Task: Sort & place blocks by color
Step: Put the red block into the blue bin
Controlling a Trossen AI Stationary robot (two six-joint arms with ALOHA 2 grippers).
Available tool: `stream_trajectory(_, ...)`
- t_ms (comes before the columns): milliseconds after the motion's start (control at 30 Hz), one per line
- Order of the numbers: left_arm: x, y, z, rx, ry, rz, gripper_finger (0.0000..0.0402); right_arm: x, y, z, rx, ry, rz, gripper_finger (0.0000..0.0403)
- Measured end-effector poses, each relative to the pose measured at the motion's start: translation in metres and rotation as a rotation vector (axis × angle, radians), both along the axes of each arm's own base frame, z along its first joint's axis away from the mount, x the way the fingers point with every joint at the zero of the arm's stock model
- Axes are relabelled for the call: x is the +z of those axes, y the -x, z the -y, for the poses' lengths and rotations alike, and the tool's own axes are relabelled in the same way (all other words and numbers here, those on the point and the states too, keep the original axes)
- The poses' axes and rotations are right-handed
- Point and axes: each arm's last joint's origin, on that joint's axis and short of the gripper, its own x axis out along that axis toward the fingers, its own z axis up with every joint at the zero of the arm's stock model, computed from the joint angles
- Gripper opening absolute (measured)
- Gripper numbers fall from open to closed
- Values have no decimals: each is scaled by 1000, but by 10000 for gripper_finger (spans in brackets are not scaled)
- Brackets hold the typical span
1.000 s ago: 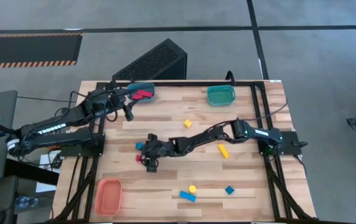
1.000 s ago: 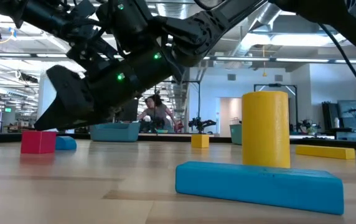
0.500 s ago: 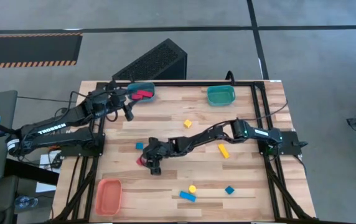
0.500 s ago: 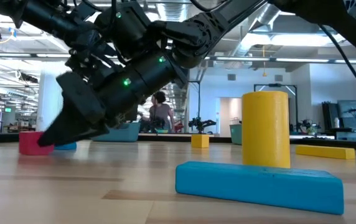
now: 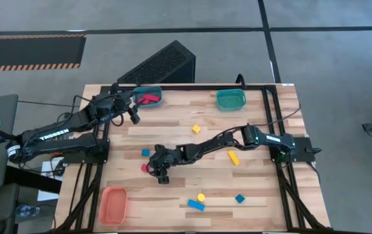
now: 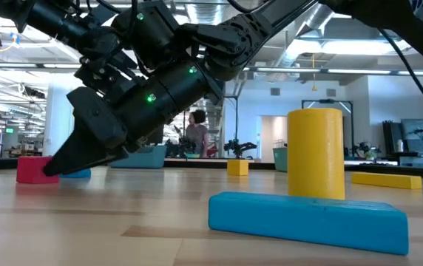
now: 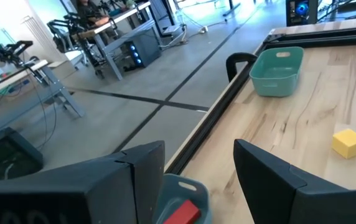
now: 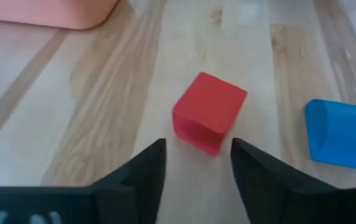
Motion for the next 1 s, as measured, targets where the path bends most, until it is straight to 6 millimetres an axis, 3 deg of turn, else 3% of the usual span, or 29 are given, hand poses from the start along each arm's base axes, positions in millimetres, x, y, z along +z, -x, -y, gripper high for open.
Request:
stream_trajectory(200,0,0,0,0,0,0,183,6,-4,0,22,43,79,297)
stream_trajectory(367,0,0,0,4,12,10,183,13,-7,-3,111,143,183,334)
stream_trajectory(533,-1,0,0,7,25,8,183,17,-9,0,221,153,246,336)
stream_trajectory(800,0,0,0,11,34,28,183,21,-12,17,233,111,285,319)
stream_trajectory(1000,0,0,0,17,33,31,183,-19,-29,10,263,42,215,318)
